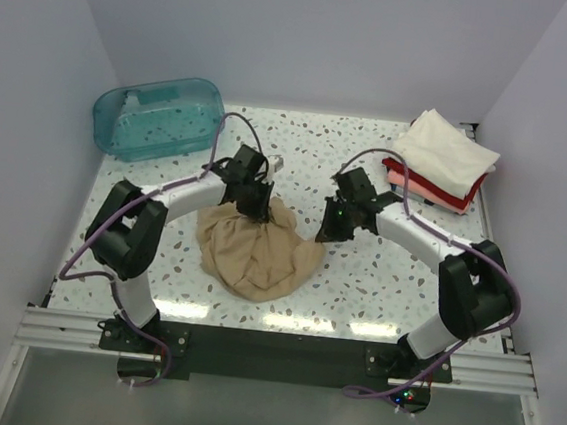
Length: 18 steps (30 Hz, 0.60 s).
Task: Fold and stack the t-shirts
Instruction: Flatten the tshirt out
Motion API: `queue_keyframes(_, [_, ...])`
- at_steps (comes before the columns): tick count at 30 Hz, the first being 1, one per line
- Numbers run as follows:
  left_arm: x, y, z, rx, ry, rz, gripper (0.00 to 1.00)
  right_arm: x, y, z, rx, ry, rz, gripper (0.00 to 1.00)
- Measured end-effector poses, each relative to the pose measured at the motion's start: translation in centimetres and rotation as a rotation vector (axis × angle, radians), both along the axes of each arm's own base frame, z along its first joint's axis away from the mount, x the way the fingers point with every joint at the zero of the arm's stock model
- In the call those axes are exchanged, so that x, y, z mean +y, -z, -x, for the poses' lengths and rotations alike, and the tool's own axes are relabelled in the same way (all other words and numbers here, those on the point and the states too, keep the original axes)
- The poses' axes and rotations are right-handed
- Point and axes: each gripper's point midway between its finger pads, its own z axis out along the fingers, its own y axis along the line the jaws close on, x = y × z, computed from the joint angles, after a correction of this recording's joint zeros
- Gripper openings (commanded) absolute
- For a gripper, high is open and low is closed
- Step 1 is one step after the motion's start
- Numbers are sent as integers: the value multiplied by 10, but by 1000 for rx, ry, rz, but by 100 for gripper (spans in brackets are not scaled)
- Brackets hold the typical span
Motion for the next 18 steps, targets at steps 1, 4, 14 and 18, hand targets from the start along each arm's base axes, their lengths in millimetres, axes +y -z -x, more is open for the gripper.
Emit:
queue_keyframes(1, [-2,-7,-5,-6,-10,10,0,1,-14,-9,-23,-2,3,0])
queue_keyframes(4, [-4,-41,-31,-51,-55,76,0,-5,-50,-41,-88,27,-7,0])
queue_keyframes(14, [105,-302,-121,-566,-341,478,1,-80,-278,-165,-595,229,-76,0])
queue_keyframes(18, [151,-346,-79,-720,-442,474,22,-90,-319,-136,-707,242,-83,0])
